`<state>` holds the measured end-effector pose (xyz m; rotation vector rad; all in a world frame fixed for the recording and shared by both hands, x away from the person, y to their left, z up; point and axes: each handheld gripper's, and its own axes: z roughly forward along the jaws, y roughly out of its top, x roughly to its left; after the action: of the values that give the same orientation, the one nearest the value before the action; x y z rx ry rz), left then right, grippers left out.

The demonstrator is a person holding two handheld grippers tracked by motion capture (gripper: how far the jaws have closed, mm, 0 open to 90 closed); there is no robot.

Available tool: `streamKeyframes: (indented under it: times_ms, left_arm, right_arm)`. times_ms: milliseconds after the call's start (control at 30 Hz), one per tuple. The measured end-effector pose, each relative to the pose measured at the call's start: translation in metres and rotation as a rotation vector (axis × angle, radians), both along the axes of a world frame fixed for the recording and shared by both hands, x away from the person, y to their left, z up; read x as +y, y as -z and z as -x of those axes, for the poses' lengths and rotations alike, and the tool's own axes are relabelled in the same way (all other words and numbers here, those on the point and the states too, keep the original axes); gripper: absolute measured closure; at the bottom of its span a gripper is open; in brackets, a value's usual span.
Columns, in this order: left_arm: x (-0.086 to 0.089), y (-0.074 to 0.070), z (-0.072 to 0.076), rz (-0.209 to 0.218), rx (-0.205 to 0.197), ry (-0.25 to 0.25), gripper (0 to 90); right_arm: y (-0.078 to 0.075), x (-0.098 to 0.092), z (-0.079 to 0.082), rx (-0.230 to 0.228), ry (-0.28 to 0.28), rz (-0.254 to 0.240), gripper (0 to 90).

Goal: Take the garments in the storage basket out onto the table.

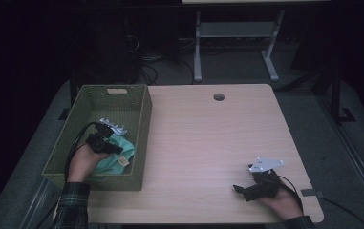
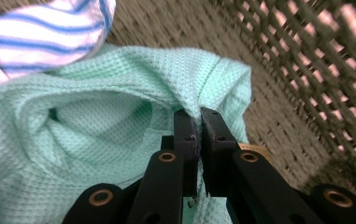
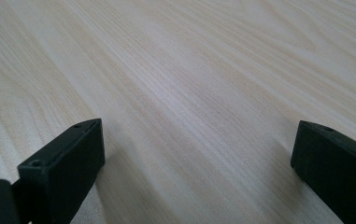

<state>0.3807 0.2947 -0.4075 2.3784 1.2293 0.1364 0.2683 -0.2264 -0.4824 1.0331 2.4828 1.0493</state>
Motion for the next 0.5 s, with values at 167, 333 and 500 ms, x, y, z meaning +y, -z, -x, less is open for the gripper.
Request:
streamKeyframes:
  times_ms: [167,333,500]
  left_arm:
    - [0.003,-0.009,0.003,0.044,-0.064,-0.006,85.6]
    - [0.007,-0.019,0.005,0.066,-0.105,-0.013,85.5]
    - [0.008,-0.028,0.009,0.082,-0.14,-0.018,85.5]
  right_arm:
    - [0.0,0.0,0.0,0.0,0.0,0.0,2.5]
    - [0.0,0.0,0.0,0.0,0.0,0.0,2.5]
    - [0.0,0.0,0.0,0.0,0.0,0.0,2.6]
